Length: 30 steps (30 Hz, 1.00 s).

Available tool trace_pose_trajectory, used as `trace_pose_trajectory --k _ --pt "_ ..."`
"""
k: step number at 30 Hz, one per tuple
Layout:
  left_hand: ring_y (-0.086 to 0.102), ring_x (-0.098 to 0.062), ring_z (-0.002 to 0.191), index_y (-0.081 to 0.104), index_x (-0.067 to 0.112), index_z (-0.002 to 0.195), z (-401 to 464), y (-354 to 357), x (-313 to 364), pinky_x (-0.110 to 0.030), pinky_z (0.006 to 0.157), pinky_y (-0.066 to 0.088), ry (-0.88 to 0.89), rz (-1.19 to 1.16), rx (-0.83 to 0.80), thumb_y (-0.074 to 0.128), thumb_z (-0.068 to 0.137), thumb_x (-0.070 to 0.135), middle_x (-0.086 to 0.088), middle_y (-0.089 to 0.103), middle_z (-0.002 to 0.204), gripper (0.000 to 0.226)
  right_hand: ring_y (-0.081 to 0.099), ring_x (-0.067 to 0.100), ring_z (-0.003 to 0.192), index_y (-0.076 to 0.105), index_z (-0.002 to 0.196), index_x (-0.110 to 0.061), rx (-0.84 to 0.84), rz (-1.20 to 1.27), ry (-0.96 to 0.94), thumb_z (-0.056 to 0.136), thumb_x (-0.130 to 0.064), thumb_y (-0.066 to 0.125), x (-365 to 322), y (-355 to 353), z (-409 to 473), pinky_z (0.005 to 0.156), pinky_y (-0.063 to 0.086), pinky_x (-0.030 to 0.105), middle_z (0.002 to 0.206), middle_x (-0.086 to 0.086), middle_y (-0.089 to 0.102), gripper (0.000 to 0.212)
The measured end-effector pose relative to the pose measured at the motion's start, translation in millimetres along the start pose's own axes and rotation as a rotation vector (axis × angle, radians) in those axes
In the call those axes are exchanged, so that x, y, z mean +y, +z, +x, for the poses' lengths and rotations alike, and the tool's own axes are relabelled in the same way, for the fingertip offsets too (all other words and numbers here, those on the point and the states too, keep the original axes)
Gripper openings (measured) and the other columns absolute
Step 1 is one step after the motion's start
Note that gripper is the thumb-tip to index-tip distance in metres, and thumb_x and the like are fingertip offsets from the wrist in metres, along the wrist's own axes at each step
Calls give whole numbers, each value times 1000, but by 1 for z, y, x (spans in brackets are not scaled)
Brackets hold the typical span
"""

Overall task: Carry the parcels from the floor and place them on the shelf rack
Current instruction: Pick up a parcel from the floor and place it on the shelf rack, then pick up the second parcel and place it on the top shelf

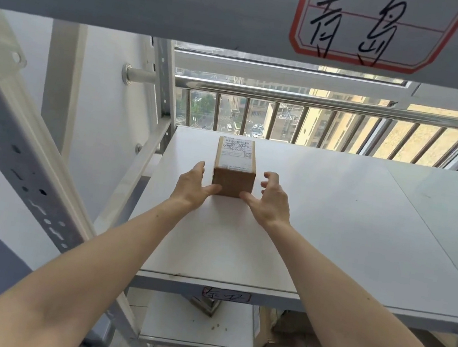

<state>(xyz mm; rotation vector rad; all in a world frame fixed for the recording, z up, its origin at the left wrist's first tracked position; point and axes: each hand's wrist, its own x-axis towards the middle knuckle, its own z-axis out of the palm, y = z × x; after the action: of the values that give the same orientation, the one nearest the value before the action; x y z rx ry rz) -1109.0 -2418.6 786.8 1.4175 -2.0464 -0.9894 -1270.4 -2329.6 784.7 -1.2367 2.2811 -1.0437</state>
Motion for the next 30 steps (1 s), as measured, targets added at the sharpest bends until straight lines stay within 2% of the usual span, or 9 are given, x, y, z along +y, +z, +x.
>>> trace_pose_trajectory --k 5,9,14,22,28,30 --pt "46 -32 140 35 3 151 -14 -4 -7 -43 115 36 21 -7 82 67 92 32 -20 48 150 73 57 28 122 43 137 -11 75 -4 -28 84 -34 75 1 4 -16 95 50 43 135 11 55 66" --pt "56 -28 128 46 3 143 -34 -3 -11 -34 104 41 16 -84 180 62 96 28 -17 55 143 56 61 28 113 48 126 -10 168 21 -36 88 -33 70 0 11 -33 89 53 47 128 10 54 49" --pt "60 -26 122 52 4 136 -63 -4 -14 -28 97 43 25 -116 287 59 98 24 -14 60 137 44 64 28 97 52 117 -10 162 39 -93 93 -29 64 -3 17 -51 78 51 39 113 7 58 33" --pt "64 -24 114 57 3 129 -126 -9 -9 -34 100 49 -41 -191 514 59 98 22 -13 66 127 36 64 25 95 57 113 -11 20 113 -270 97 -28 59 -19 20 -88 79 53 39 110 7 63 24" --pt "61 -14 100 61 7 126 -210 -11 -17 -22 86 46 -137 -166 701 54 100 26 -5 69 117 33 65 24 95 59 114 -9 -136 241 -416 99 -27 53 -38 34 -148 82 54 41 110 9 66 24" --pt "62 -15 99 62 9 125 -242 -18 -27 -24 86 48 -181 -140 760 54 100 27 -5 69 114 32 64 23 95 58 116 -10 -220 266 -453 100 -28 51 -46 41 -174 82 54 41 111 8 66 25"
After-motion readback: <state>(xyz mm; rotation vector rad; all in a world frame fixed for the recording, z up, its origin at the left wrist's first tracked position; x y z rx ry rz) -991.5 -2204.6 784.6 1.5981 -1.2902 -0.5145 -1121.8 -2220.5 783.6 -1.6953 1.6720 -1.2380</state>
